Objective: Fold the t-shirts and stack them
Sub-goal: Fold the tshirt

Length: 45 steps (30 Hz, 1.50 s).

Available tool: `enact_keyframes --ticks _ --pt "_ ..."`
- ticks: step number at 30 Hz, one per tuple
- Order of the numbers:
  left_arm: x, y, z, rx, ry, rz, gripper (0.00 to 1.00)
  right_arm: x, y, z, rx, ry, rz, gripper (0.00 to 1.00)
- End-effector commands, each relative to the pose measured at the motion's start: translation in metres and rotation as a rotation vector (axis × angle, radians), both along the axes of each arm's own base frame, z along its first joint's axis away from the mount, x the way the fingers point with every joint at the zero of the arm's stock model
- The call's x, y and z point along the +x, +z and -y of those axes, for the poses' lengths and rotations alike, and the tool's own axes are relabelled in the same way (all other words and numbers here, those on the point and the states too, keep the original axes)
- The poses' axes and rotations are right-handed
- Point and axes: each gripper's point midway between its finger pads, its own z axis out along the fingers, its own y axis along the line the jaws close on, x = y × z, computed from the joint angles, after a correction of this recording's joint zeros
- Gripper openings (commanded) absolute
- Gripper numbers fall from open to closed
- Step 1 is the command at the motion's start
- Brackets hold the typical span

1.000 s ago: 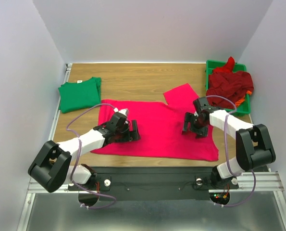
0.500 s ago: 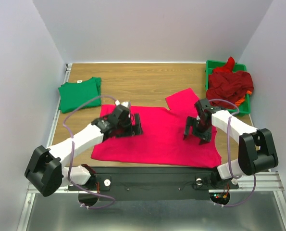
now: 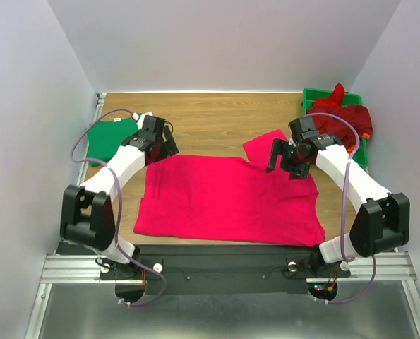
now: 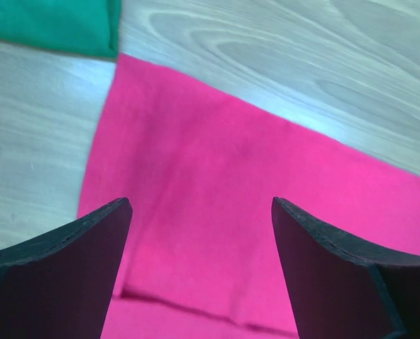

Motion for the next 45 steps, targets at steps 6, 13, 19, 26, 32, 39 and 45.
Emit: enact_keyframes --ticks 6,13,19,26,32,39,45 --pt "0.075 -0.001 -0.041 0.111 0.134 0.067 0.84 0.004 0.005 0.003 -0.014 0.001 0.024 0.93" --pt "0.090 -0.028 -0.041 0.116 0.131 0.008 0.79 0.002 0.004 0.003 -0.010 0.000 0.023 0.93" --pt "0.086 -0.052 -0.043 0.115 0.135 -0.043 0.74 -0.002 -0.001 0.003 -0.004 -0.005 0.014 0.93" --pt "0.081 -0.075 -0.049 0.111 0.155 -0.083 0.68 -0.005 -0.005 0.003 -0.006 0.002 0.006 0.93" --pt "0.081 -0.087 -0.050 0.119 0.154 -0.106 0.63 -0.005 -0.006 0.002 -0.001 0.004 0.003 0.93" --pt "0.080 -0.098 -0.058 0.129 0.178 -0.123 0.59 -0.005 -0.004 0.002 0.000 -0.001 0.007 0.93" --pt "0.074 -0.100 -0.068 0.136 0.202 -0.127 0.53 -0.006 -0.004 0.004 -0.002 -0.009 0.009 0.93"
